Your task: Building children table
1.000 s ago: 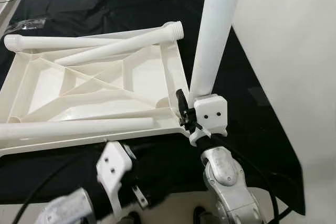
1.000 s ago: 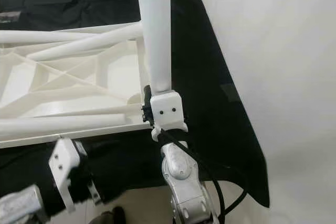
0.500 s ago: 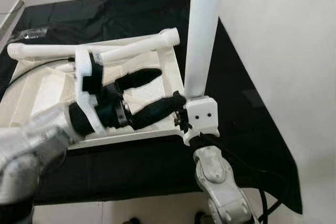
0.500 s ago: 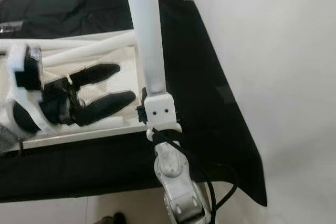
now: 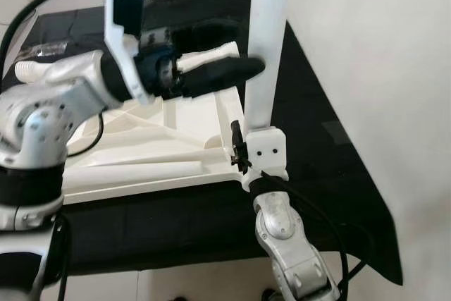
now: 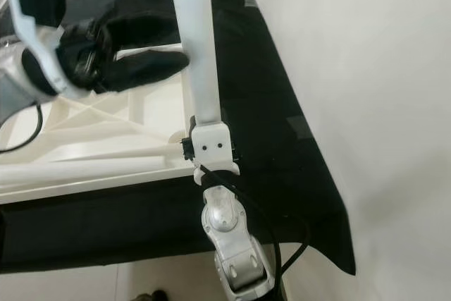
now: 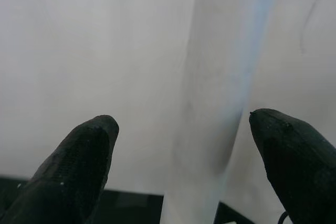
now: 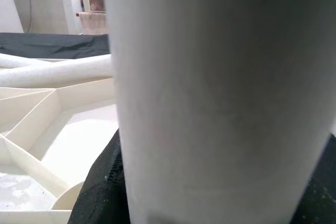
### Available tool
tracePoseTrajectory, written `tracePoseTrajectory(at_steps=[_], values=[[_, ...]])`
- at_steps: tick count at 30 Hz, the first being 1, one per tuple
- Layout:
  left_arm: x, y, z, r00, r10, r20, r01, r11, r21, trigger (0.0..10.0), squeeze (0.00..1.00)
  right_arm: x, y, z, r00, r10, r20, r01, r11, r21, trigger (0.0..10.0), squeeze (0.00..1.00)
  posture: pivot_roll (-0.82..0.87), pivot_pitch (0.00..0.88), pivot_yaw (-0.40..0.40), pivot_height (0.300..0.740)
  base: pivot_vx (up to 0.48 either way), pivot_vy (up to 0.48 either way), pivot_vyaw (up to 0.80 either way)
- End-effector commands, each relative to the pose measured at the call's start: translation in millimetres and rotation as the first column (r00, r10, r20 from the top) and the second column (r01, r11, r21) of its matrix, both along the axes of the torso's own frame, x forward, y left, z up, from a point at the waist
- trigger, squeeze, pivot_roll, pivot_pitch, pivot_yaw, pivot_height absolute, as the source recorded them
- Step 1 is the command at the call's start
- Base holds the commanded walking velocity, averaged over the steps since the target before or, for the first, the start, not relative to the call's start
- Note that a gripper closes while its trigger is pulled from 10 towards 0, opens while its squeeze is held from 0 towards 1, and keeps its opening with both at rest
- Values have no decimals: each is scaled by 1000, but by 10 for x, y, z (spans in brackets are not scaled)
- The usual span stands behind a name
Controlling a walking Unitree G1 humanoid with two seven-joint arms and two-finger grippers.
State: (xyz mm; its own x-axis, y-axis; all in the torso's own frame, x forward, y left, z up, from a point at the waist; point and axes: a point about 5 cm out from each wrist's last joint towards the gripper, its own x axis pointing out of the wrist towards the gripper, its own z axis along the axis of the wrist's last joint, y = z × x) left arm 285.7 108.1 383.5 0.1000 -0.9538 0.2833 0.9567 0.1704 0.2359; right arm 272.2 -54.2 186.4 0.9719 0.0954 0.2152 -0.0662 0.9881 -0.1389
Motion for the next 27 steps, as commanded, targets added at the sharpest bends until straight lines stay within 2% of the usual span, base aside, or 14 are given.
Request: tracePoseTrajectory(at_steps=[1, 5, 11, 12, 13, 14, 27], values=[[84, -106, -38, 1000, 6, 13, -7, 999, 33, 10000, 0, -65, 188, -550, 959, 13, -284, -7, 1000, 19, 10000, 0, -1, 257, 82, 740, 0, 0, 0], [159, -295, -67, 1000, -16, 3, 16, 999, 33, 10000, 0, -65, 215, -546, 960, 13, -280, -7, 1000, 25, 10000, 0, -8, 254, 93, 740, 0, 0, 0], [211, -360, -63, 997, -71, -1, 71, 996, 44, 10000, 0, -61, 235, -544, 961, 12, -277, -4, 1000, 30, 10000, 0, -14, 255, 97, 740, 0, 0, 0], [225, -380, -64, 996, -89, 0, 89, 995, 51, 5961, 0, -61, 243, -541, 961, 13, -276, -4, 999, 32, 10000, 0, -19, 256, 101, 740, 0, 0, 0], [225, -380, -64, 996, -89, 0, 89, 995, 51, 5961, 0, -61, 243, -541, 961, 13, -276, -4, 999, 32, 10000, 0, -19, 256, 101, 740, 0, 0, 0], [232, -389, -63, 996, -94, 2, 94, 994, 53, 0, 0, -61, 245, -541, 961, 13, -275, -4, 999, 33, 10000, 0, -20, 256, 102, 740, 0, 0, 0], [210, -433, -67, 993, -112, 27, 110, 992, 69, 0, 0, -22, 247, -532, 962, 21, -270, -12, 999, 34, 10000, 0, -21, 251, 98, 740, 0, 0, 0]])
